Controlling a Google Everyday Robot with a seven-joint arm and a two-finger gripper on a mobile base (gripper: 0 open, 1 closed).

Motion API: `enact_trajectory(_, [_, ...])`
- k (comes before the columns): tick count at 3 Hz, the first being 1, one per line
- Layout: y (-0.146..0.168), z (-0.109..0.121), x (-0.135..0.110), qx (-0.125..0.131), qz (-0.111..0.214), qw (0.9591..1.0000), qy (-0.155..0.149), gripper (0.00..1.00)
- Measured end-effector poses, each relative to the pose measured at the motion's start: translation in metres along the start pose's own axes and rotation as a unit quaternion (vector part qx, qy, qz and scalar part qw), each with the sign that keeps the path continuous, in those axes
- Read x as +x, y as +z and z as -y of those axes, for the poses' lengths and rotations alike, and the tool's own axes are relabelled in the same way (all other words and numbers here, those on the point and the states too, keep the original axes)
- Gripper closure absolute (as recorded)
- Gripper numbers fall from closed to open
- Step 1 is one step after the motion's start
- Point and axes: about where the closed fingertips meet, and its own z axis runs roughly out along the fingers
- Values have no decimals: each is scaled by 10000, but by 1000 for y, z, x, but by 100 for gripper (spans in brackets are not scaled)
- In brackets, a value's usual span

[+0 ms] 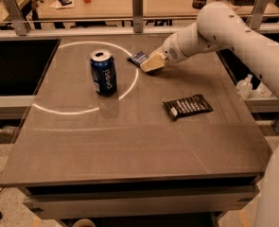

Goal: Move rxbar blueberry near pepsi can

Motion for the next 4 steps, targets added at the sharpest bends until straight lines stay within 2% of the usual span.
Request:
enact_trajectory(1, [-24,-21,-4,-332,216,9990,-209,100])
enact_trajectory(2, [-64,-63,-13,-769,533,9942,-524,100])
enact_trajectory(3, [-90,-93,-13,-1045,593,9901,-721,100])
enact_trajectory(4, [-97,-114,-7,-1222,499,9879,-816,100])
